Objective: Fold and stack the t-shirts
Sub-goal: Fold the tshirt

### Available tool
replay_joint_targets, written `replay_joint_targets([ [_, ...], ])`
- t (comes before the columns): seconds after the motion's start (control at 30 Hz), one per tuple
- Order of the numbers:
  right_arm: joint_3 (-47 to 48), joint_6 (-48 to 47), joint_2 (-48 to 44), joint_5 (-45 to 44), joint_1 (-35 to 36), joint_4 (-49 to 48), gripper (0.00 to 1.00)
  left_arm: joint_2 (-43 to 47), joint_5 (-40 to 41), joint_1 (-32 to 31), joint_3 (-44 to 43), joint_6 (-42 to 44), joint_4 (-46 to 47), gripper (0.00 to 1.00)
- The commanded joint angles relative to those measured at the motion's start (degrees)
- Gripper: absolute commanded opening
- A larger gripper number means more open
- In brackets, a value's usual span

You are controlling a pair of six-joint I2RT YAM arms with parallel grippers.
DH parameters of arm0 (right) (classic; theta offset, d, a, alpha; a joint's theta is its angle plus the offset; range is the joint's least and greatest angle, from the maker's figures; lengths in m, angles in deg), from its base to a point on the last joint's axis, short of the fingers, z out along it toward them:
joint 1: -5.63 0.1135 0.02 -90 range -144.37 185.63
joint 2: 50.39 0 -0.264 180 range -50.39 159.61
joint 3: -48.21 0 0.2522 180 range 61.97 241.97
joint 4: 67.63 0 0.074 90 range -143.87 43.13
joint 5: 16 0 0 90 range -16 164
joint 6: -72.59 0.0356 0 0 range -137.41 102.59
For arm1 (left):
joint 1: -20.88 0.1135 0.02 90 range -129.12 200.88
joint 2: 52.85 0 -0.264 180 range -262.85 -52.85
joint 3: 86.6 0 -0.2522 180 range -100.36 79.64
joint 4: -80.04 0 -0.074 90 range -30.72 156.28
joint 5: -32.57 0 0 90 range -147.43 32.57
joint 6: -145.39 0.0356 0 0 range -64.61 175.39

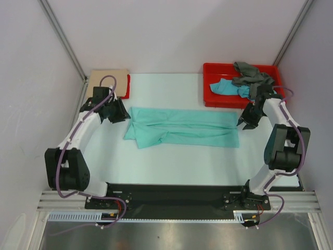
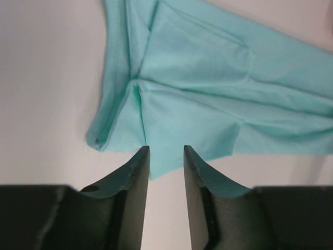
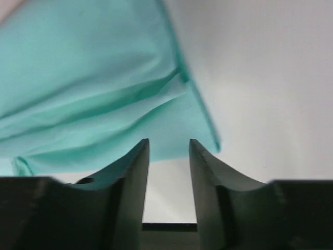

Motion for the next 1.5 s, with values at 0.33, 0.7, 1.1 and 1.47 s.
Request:
replay_joint_targets([
  [0.33, -8.33, 12.57, 2.38, 19.36, 16.78, -16.35, 0.29, -2.62, -18.18, -2.24, 9.13, -2.39, 5.90, 0.42],
  [0.7, -0.69, 15.82, 11.87, 30.96, 31.11, -25.57, 0.57, 3.72, -6.32, -4.62, 13.70, -2.49, 4.40, 0.60],
  [1.1, -1.73, 17.85, 15.22, 28.42, 31.65, -27.88, 0.41, -1.56, -6.49, -0.59, 14.12, 0.07, 6.94, 0.37],
  [1.47, -8.58, 14.69, 11.00, 27.46, 31.03, -26.55, 0.34, 1.16, -11.06, 4.52, 16.33, -1.60, 9.76, 0.24],
])
